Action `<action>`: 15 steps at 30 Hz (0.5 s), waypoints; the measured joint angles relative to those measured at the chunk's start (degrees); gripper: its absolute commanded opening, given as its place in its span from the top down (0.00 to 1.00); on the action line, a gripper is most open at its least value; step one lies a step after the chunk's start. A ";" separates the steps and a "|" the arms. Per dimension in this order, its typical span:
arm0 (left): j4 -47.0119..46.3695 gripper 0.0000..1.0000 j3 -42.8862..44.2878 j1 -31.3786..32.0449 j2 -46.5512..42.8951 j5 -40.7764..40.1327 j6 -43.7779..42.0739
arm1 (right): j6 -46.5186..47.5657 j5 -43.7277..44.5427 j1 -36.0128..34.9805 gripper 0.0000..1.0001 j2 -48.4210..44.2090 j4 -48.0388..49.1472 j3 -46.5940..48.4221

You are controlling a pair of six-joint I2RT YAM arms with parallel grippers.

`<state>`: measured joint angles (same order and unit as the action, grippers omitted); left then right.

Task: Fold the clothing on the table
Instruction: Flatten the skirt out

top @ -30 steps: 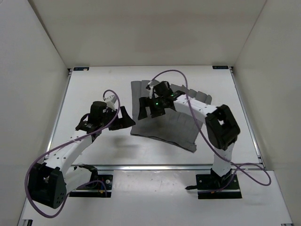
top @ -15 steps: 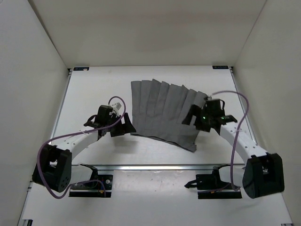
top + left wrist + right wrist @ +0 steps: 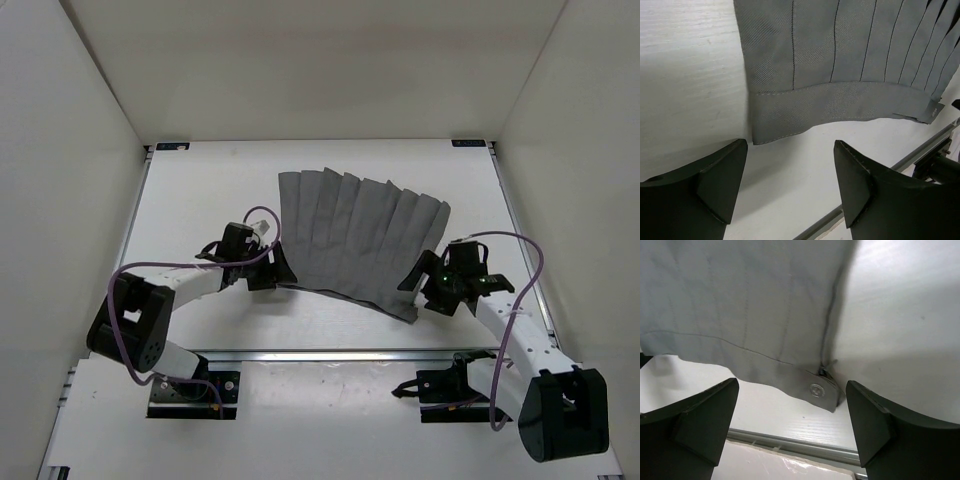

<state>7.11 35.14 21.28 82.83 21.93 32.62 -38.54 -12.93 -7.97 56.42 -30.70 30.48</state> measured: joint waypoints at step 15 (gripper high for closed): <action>-2.99 0.53 3.13 0.31 6.73 1.03 1.77 | -4.83 1.05 -4.44 0.21 3.02 0.57 -3.50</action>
<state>4.12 38.26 21.58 89.56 22.96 34.39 -43.38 -11.88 -12.40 59.44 -30.13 26.98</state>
